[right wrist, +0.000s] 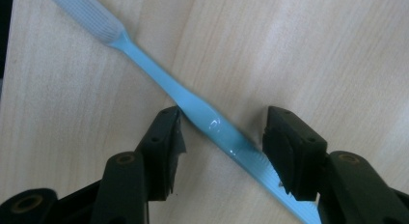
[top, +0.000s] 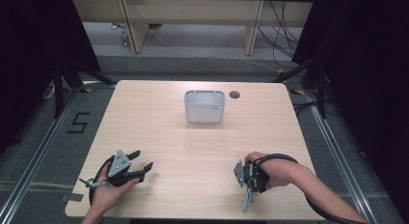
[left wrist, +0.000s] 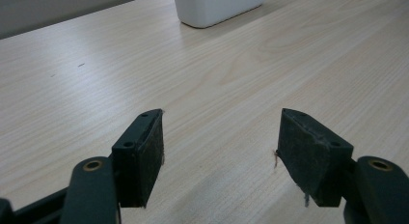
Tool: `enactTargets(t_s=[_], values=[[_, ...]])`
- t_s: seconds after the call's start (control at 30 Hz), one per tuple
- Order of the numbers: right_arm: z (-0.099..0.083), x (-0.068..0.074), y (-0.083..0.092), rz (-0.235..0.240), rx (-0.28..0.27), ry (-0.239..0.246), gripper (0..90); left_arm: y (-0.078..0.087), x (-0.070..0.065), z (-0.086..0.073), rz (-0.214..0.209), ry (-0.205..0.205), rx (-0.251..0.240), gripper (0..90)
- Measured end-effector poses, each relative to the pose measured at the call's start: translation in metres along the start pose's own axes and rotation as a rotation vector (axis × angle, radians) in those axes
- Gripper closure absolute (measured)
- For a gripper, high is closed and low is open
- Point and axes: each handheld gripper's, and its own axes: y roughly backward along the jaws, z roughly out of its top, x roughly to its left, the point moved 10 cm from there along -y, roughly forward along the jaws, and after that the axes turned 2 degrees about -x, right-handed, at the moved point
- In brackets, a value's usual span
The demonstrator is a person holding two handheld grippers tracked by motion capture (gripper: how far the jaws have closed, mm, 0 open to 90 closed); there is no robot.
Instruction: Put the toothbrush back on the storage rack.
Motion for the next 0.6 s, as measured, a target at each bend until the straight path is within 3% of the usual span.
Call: enactTargets(t_s=[0.03, 0.07, 0.1, 0.13, 0.17, 0.2, 0.27, 0.3, 0.33, 0.37, 0.4, 0.47, 0.5, 0.6], values=[[-0.0005, 0.0007, 0.0003, 0.016, -0.007, -0.021, 56.7, -0.0008, -0.0004, 0.0003, -0.004, 0.003, -0.006, 32.7], [-0.0005, 0.0007, 0.0003, 0.016, -0.007, -0.021, 56.7, -0.001, -0.0004, 0.0003, -0.006, 0.001, -0.005, 32.7], [-0.0021, 0.0048, 0.0012, 0.02, -0.002, -0.094, 59.5, -0.0012, -0.0004, 0.0003, -0.006, 0.001, -0.005, 32.7], [-0.0027, 0.0051, 0.0018, 0.024, -0.003, -0.108, 62.0, -0.0014, -0.0006, 0.0005, -0.006, 0.0, -0.006, 32.7], [-0.0016, 0.0021, 0.0014, 0.019, -0.017, -0.079, 64.5, -0.0014, -0.0008, 0.0005, -0.007, -0.002, -0.006, 32.7], [-0.0028, 0.0048, 0.0017, 0.022, -0.018, -0.141, 66.8, -0.0006, -0.0005, 0.0, -0.002, -0.005, 0.004, 32.7], [-0.0023, 0.0005, 0.001, 0.02, -0.04, -0.134, 71.0, -0.0005, -0.0005, 0.0, -0.001, -0.005, 0.004, 32.8], [-0.0037, 0.0045, 0.0023, 0.019, -0.029, -0.216, 72.8, -0.0005, -0.0005, 0.0, -0.001, -0.004, 0.004, 32.8], [-0.0038, 0.0045, 0.0024, 0.019, -0.031, -0.232, 74.7, -0.0014, -0.0008, 0.0006, -0.007, -0.001, -0.006, 32.8], [-0.003, 0.0008, 0.0018, 0.017, -0.043, -0.204, 76.4, -0.0014, -0.0007, 0.0006, -0.006, 0.0, -0.006, 32.8], [-0.0037, 0.0035, 0.0026, 0.017, -0.038, -0.283, 77.1, -0.0014, -0.0007, 0.0006, -0.006, -0.002, -0.006, 32.8], [-0.0037, 0.0028, 0.0024, 0.013, -0.04, -0.282, 77.1, -0.0014, -0.0008, 0.0006, -0.006, -0.002, -0.006, 32.9], [-0.0037, 0.0046, 0.0026, 0.016, -0.037, -0.322, 76.9, -0.0014, -0.0008, 0.0005, -0.006, -0.002, -0.005, 32.9], [-0.0033, 0.0042, 0.0026, 0.015, -0.036, -0.336, 76.7, -0.0014, -0.0007, 0.0005, -0.005, 0.001, -0.006, 33.0]])
